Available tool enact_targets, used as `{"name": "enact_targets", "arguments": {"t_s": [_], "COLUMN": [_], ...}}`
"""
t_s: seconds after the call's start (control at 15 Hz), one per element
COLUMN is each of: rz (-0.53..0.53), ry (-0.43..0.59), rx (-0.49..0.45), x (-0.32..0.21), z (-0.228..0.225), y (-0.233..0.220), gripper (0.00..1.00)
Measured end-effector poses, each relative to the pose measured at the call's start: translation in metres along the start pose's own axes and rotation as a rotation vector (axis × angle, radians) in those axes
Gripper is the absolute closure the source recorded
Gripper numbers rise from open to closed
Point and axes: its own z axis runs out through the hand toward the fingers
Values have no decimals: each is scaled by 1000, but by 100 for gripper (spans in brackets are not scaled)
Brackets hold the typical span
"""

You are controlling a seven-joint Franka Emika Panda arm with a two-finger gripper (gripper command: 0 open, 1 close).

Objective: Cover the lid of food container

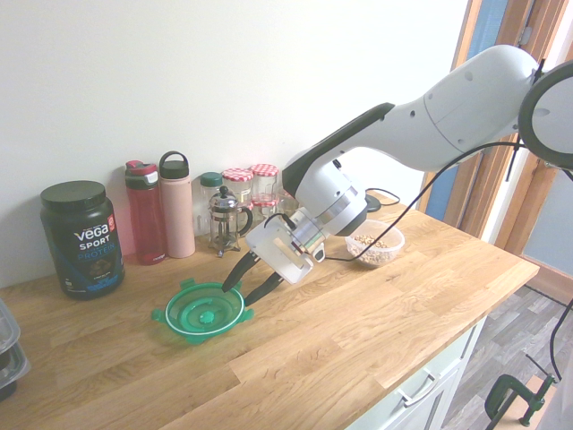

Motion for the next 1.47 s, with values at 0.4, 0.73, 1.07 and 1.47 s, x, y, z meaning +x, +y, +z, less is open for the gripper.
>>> {"name": "enact_targets", "arguments": {"t_s": [0.4, 0.73, 1.07, 1.47], "rz": [35, 44, 49, 65], "ry": [11, 13, 18, 18], "rx": [3, 1, -9, -21], "x": [-13, -13, -10, -1], "z": [20, 21, 27, 32], "y": [-10, -10, -7, -6], "gripper": [100, 100, 100, 100]}}
